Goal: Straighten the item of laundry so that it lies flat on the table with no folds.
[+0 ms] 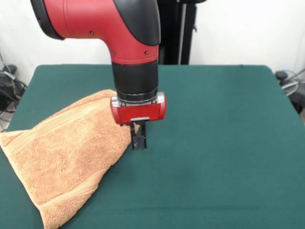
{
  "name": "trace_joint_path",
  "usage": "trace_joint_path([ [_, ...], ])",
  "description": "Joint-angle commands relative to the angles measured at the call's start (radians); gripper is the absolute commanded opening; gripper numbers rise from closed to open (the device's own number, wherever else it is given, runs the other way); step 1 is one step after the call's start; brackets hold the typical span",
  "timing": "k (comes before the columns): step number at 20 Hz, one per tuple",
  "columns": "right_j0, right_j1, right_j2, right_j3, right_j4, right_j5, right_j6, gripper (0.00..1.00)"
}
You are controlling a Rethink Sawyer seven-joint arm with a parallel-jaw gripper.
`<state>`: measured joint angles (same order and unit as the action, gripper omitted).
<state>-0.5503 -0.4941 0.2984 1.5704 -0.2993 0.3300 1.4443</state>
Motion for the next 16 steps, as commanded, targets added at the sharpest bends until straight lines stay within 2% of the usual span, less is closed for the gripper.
trace_joint_path([
  [1, 0.019, 0.002, -0.023, -0.053, -0.006, 0.087, 0.072, 0.00],
  [6, 0.027, -0.005, -0.023, -0.050, -0.006, 0.097, 0.079, 0.00],
  [9, 0.051, -0.041, -0.042, -0.033, -0.004, 0.107, 0.101, 0.00],
  [16, 0.048, -0.034, -0.033, -0.044, -0.004, 0.106, 0.091, 0.00],
])
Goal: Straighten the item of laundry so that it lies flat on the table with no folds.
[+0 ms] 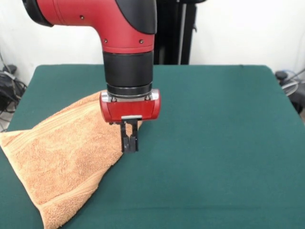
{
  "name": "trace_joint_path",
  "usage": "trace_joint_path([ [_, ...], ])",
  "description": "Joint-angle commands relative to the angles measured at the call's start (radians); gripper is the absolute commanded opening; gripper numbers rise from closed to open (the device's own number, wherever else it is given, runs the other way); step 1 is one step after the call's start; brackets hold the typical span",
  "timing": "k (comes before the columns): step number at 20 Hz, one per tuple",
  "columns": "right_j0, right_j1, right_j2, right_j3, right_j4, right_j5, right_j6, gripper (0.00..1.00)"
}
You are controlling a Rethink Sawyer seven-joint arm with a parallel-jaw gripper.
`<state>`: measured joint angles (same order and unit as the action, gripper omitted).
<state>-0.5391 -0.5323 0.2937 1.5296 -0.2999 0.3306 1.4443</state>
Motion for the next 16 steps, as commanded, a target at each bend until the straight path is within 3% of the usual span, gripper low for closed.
trace_joint_path([
  [1, 0.033, 0.005, -0.026, 0.005, -0.006, 0.094, 0.091, 0.00],
  [7, 0.020, 0.022, -0.020, 0.042, -0.004, 0.034, 0.120, 0.00],
  [16, -0.007, 0.078, 0.010, 0.009, -0.011, 0.022, 0.087, 0.00],
])
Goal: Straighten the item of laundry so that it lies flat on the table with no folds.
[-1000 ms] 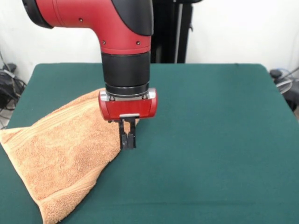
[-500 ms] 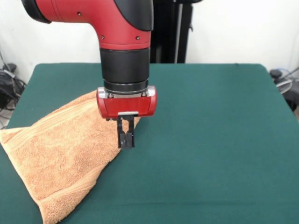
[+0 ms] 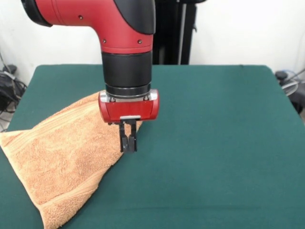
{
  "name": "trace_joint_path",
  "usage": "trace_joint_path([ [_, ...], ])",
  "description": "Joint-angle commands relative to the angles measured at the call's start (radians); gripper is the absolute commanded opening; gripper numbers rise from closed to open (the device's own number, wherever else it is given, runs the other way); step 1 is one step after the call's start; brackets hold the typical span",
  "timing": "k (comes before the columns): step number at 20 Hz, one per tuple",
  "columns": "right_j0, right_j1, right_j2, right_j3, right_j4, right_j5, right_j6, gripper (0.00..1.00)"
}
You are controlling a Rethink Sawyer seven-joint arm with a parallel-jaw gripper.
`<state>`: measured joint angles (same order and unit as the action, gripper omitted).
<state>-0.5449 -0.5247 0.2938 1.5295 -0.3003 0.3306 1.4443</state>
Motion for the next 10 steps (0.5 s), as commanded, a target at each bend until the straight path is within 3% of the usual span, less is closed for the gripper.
trace_joint_path([
  [1, -0.006, 0.077, 0.013, 0.011, -0.013, 0.011, 0.086, 0.00],
  [10, -0.009, 0.078, 0.015, 0.018, -0.015, 0.010, 0.087, 0.00],
])
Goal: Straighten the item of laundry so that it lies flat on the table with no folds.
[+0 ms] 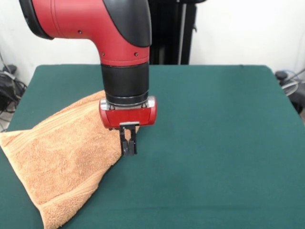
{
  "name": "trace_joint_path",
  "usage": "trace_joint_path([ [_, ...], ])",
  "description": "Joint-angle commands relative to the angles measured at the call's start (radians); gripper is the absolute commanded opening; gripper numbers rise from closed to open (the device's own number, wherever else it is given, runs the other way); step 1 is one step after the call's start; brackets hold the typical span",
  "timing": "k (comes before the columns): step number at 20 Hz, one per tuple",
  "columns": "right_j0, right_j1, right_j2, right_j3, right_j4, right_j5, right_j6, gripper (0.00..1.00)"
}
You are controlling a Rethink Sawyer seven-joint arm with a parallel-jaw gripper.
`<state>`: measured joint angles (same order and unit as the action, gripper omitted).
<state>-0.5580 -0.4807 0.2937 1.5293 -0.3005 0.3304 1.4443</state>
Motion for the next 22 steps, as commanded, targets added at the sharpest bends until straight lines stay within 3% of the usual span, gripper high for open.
trace_joint_path([
  [1, 0.004, 0.036, 0.016, 0.019, -0.015, 0.007, 0.088, 0.00],
  [6, 0.010, 0.023, 0.008, -0.001, -0.004, 0.051, 0.081, 0.00],
  [7, 0.009, 0.025, 0.012, -0.010, -0.004, 0.059, 0.074, 1.00],
  [22, -0.062, 0.035, 0.072, 0.030, -0.006, 0.030, 0.043, 1.00],
])
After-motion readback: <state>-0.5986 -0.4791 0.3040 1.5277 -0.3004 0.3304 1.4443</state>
